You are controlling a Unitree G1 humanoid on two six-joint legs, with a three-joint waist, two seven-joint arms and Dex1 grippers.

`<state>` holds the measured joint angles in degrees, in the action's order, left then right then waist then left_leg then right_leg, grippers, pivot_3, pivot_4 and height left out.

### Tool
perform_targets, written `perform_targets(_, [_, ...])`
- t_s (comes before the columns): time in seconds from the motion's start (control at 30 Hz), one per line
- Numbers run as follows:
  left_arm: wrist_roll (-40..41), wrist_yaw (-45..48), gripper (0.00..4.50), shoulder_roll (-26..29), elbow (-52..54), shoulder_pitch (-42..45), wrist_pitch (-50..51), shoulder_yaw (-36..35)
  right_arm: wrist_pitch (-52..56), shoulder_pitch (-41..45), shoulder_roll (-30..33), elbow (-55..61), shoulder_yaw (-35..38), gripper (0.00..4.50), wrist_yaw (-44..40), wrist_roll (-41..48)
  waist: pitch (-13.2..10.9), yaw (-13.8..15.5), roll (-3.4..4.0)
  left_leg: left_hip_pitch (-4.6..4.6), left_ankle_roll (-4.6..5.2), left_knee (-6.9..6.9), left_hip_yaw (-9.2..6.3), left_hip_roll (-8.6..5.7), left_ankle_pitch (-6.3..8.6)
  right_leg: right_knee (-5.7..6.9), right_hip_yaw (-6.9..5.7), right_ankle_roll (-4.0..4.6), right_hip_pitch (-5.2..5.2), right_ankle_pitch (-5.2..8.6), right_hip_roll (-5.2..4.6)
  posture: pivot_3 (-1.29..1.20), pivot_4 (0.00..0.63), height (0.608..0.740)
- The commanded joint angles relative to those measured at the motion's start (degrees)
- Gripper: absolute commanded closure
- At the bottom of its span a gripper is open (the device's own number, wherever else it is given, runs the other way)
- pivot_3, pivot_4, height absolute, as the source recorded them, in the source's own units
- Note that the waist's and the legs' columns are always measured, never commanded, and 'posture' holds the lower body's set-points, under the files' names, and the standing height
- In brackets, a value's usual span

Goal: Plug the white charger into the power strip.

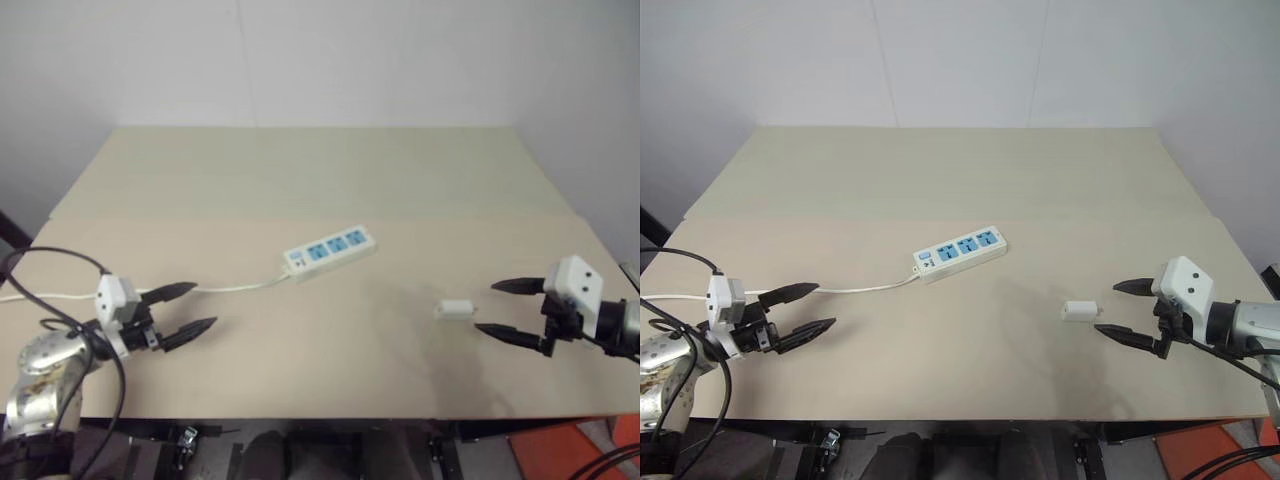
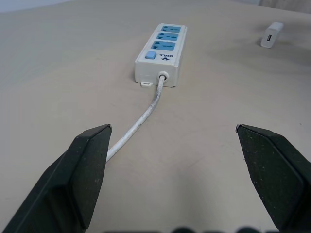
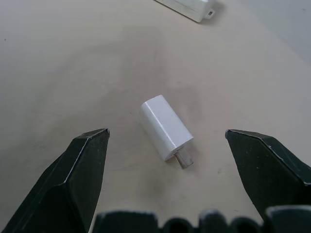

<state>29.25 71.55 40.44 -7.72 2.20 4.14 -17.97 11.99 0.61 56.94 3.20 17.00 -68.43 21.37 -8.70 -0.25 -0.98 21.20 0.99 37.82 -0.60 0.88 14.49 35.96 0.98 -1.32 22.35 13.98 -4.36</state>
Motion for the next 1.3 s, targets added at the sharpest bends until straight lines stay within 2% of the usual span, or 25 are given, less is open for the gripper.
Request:
perform_targets(0.03, [0.3,0.3,0.02,0.9,0.2,0.7,-0.2,-0.3,-0.8,-0.3,1.3,1.1,2.0,0.0,0.1,-0.1,0.0,0.0,0.0,0.0,0.0,0.0,0.0,0.0,0.0,0.0,0.0,0.0,0.0,0.0,0.0,0.0,0.15,0.74])
perform_targets(0.6, [0.1,-0.4,0.02,0.4,0.1,1.4,-0.5,0.4,-1.0,-0.5,0.8,1.3,1.8,0.0,0.7,-0.3,0.0,0.0,-0.01,0.0,0.0,0.0,0.02,0.01,0.0,-0.01,0.01,-0.01,0.0,0.0,0.0,0.0,0.15,0.74])
perform_targets(0.67, [-1.7,-3.4,0.02,-0.8,-2.3,3.6,-2.8,0.5,-0.9,-0.3,0.6,1.5,1.6,0.0,1.1,-0.3,0.0,0.0,-0.01,0.0,0.0,0.0,0.02,0.01,0.0,-0.01,0.01,-0.01,0.0,0.0,0.0,0.0,0.15,0.74])
perform_targets(0.77, [-4.5,-5.0,0.02,-2.8,-10.2,9.8,-7.2,1.8,-0.4,0.2,0.1,2.3,0.7,0.0,1.8,-0.1,0.0,0.5,-0.01,-0.01,0.0,0.01,0.03,-0.04,0.0,0.0,-0.02,-0.03,-0.01,0.0,0.01,0.0,0.15,0.74])
perform_targets(0.9, [-9.4,1.8,0.02,-5.2,-30.0,23.3,-17.5,6.8,0.9,1.9,-1.2,4.3,-1.5,0.0,3.5,0.0,0.0,0.9,-0.04,-0.02,-0.01,0.04,0.07,-0.08,-0.04,0.01,-0.05,-0.06,-0.02,-0.03,0.12,0.0,0.15,0.74])
perform_targets(1.07, [-17.3,0.0,0.02,-10.1,-52.3,38.5,-26.9,11.5,3.9,1.4,-3.2,9.6,-2.3,0.0,6.7,1.0,-0.1,0.9,-0.11,0.13,0.0,0.04,0.09,-0.13,-0.04,-0.1,-0.05,-0.07,0.0,-0.13,0.11,0.0,0.15,0.74])
perform_targets(1.17, [-21.4,-0.9,0.02,-12.4,-60.5,44.1,-28.4,13.8,6.1,-1.1,-4.3,14.1,-1.9,0.0,8.4,1.8,-0.1,0.9,-0.13,0.33,0.06,0.04,0.08,-0.17,-0.01,-0.2,-0.08,-0.16,0.1,-0.17,0.06,0.0,0.15,0.74])
perform_targets(1.3, [-25.7,2.5,0.02,-14.2,-64.9,48.6,-24.7,17.3,8.5,-3.3,-5.3,18.4,-1.1,0.0,10.4,2.7,-0.1,0.6,-0.14,0.66,0.08,0.04,0.08,-0.19,0.01,-0.16,-0.08,-0.24,0.35,-0.2,0.05,0.0,0.15,0.74])
